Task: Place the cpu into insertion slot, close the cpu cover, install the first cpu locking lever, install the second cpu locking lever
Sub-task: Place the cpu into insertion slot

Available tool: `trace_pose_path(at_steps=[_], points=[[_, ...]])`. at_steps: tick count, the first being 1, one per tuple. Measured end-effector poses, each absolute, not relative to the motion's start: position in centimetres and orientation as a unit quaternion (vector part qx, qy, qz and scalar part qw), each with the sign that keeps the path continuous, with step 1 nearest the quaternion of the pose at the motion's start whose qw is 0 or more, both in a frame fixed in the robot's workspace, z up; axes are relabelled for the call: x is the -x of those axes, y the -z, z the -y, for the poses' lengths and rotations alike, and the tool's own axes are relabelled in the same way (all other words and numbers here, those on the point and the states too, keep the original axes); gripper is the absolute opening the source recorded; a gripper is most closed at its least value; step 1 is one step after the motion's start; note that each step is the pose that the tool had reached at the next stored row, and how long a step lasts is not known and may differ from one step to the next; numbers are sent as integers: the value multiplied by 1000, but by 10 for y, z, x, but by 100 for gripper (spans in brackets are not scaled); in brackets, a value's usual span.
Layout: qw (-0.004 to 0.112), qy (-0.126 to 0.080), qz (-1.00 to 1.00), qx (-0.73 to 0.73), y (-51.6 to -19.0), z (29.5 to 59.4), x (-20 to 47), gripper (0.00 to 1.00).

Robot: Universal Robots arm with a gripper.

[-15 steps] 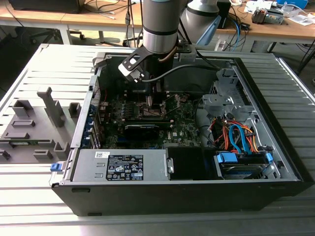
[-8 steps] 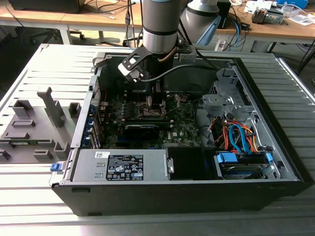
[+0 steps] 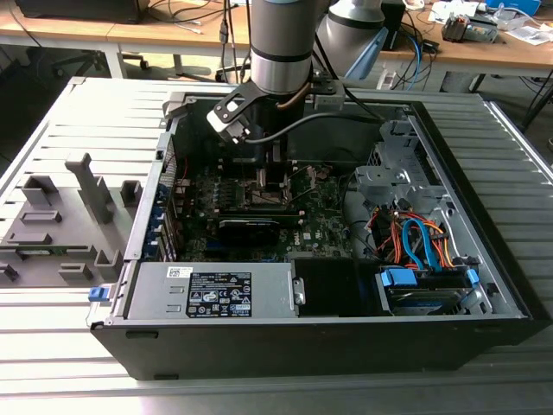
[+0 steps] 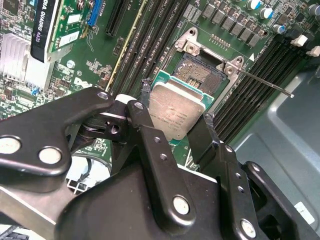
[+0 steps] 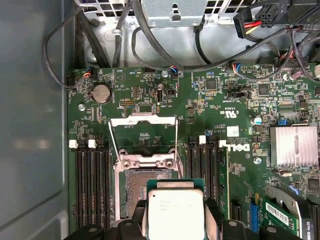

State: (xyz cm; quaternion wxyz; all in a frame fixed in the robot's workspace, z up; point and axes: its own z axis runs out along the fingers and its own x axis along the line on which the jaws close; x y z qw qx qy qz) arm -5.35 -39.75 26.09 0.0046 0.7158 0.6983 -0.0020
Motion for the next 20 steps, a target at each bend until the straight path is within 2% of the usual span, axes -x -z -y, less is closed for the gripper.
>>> trace_pose_path(at_steps=[20], points=[[5, 3, -715, -699, -261, 397, 54, 54]])
